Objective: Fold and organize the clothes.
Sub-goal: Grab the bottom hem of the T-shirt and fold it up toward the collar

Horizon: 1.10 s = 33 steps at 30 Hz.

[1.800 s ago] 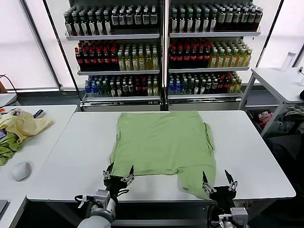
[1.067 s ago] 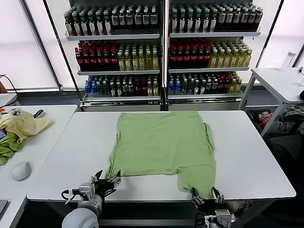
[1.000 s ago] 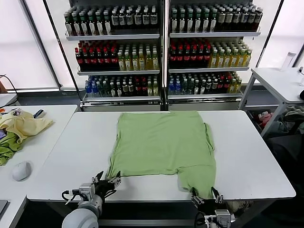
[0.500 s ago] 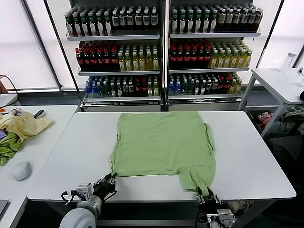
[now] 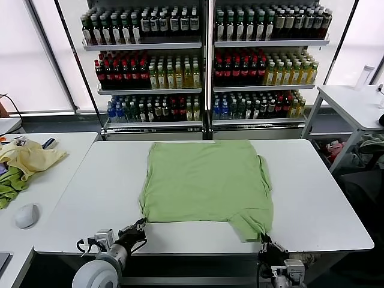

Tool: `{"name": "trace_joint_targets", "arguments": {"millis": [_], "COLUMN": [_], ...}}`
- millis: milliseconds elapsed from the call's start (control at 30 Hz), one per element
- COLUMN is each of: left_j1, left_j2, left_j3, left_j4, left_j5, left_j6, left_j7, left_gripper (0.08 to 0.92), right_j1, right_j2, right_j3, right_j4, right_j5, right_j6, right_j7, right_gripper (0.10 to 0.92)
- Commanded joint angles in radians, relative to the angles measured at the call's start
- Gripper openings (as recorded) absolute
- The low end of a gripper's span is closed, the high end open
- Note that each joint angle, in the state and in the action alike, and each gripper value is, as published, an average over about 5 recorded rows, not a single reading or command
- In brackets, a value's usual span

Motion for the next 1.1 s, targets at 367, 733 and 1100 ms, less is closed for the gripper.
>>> {"name": "trace_joint_targets", "arguments": {"millis": [367, 733, 1100], "left_j1": [-0.154, -0.346, -0.443], "left_j2": [0.048, 0.022, -0.004], "left_j3": [-0.020, 0.107, 0.174], "left_j4": [0.054, 0.234, 0.377], "left_j5": [-0.065, 0.034, 0.106], "left_j6": [-0.057, -0.069, -0.068], "left_j7": [0.032, 0.035, 0.014], "left_gripper": [0.093, 0.093, 0.093], "right_j1": [0.281, 0.491, 0.671], "right_j2": [-0.115, -0.167, -0.162], "right_j3": [-0.017, -0.111, -0.205], "right_j4": [-0.134, -0.319, -0.480], "right_j5": [0.064, 0.057, 0.007], "right_j6": [0.075, 0.071, 0.075], "right_j7": [-0.041, -0.052, -0.069], "right_gripper": [0.132, 0.132, 0.132]}}
